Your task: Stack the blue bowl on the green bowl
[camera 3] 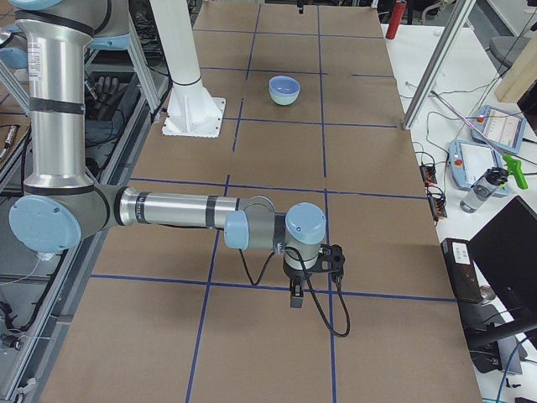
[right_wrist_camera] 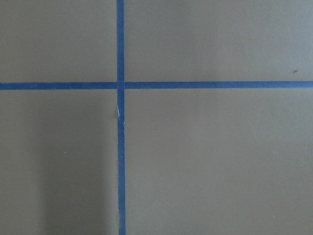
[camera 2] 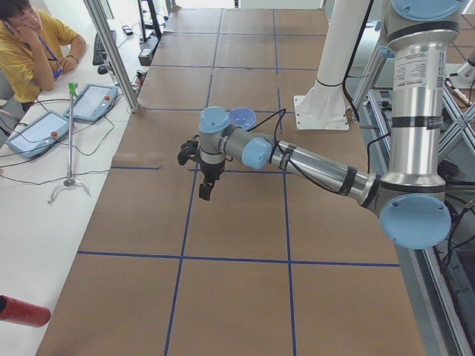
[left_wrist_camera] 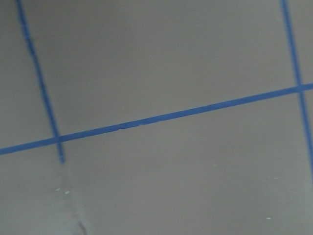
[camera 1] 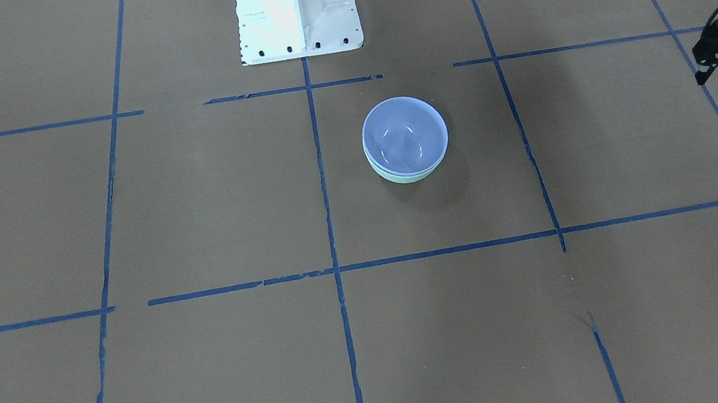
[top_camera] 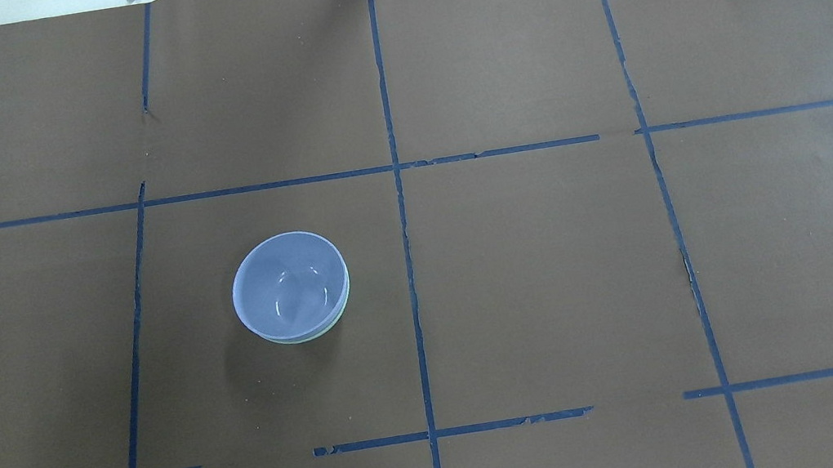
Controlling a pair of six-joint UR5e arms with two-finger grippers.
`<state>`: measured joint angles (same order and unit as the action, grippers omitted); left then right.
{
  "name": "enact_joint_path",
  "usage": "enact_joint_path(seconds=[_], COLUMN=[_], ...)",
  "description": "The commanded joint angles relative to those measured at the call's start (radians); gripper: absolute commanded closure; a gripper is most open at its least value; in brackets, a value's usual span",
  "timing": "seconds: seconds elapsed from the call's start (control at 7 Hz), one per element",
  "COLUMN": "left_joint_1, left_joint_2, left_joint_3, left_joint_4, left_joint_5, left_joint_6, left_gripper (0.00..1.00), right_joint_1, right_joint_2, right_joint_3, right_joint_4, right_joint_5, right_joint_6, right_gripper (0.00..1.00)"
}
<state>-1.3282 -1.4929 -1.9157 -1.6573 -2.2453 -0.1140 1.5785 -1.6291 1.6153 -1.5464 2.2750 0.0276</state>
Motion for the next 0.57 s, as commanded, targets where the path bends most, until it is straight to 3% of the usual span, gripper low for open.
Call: enact_joint_path(seconds=[0.0,0.43], left_joint_1=[-0.193,-0.215], left_joint_2=[0.084,0.137], left_joint_3=[0.101,0.101], left_joint_4=[0.001,-0.005], left_joint_5=[-0.057,-0.054], left_joint_6=[0.242,0.244], left_gripper=[0.00,0.00], right_joint_1=[0.000,0.000], right_joint_2=[0.000,0.000], right_joint_3=[0.000,0.000], right_joint_4=[0.000,0.000], right_joint_5=[0.000,0.000], right_joint_6=[0.000,0.000], right_gripper=[0.00,0.00])
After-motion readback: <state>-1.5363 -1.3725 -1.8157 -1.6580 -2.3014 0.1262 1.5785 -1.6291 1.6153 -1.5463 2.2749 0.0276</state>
